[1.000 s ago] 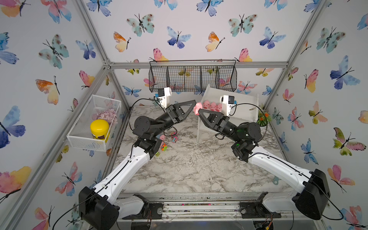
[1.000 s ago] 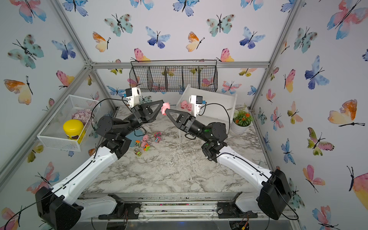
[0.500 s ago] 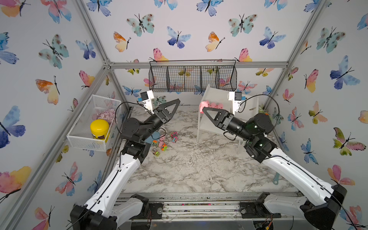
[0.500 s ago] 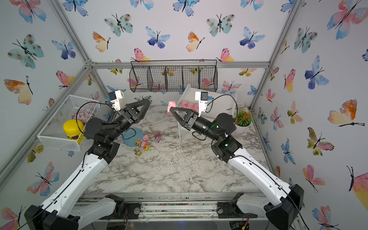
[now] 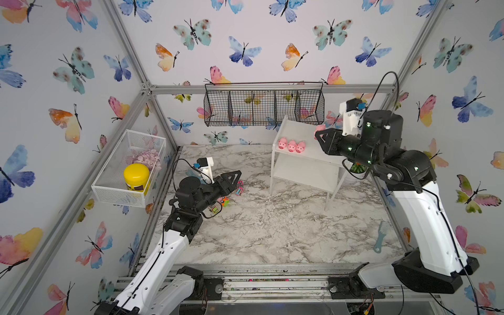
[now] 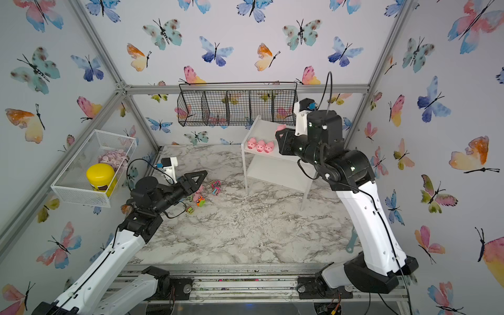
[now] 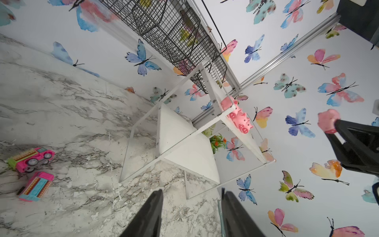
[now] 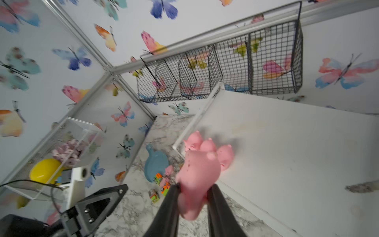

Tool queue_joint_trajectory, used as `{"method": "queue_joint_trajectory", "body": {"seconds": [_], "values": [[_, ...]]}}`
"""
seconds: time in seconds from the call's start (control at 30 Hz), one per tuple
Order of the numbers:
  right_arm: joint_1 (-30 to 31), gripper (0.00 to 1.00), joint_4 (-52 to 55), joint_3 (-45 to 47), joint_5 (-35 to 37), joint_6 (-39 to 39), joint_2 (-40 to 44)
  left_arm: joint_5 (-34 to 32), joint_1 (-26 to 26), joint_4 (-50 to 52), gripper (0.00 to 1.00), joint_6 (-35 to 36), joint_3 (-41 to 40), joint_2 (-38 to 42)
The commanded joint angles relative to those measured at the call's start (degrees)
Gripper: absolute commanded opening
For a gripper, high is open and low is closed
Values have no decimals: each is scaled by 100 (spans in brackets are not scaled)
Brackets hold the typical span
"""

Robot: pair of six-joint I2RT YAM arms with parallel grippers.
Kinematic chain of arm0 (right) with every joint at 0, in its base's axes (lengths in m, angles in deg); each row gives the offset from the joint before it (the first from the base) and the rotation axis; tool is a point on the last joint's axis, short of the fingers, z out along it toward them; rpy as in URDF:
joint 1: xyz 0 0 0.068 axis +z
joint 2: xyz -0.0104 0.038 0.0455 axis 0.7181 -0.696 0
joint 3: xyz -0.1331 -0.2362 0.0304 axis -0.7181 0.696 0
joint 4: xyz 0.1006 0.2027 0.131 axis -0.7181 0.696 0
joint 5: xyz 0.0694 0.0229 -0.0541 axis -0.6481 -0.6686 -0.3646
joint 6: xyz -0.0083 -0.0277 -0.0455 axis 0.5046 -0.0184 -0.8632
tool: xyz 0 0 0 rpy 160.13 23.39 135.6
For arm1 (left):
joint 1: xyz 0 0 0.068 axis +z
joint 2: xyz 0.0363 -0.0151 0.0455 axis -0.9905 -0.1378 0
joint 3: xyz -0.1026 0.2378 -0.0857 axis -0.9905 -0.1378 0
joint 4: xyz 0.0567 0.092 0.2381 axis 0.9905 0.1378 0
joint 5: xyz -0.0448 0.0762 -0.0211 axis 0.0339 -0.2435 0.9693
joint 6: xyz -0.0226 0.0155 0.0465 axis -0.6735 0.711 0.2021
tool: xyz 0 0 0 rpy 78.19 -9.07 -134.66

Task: Organize plastic toys on shelves
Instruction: Place the plastic toy on the shelf.

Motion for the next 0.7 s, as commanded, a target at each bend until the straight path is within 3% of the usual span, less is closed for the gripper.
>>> {"method": "queue_joint_trajectory", "body": {"seconds": [0.0,0.67], "values": [[-105,27,1403,-318,551,-306,-490,-155,6,83,51,513,132,165],[-428,30,1593,-334,187,-491,-1197,-218,6,210,52,659,27,292]]}}
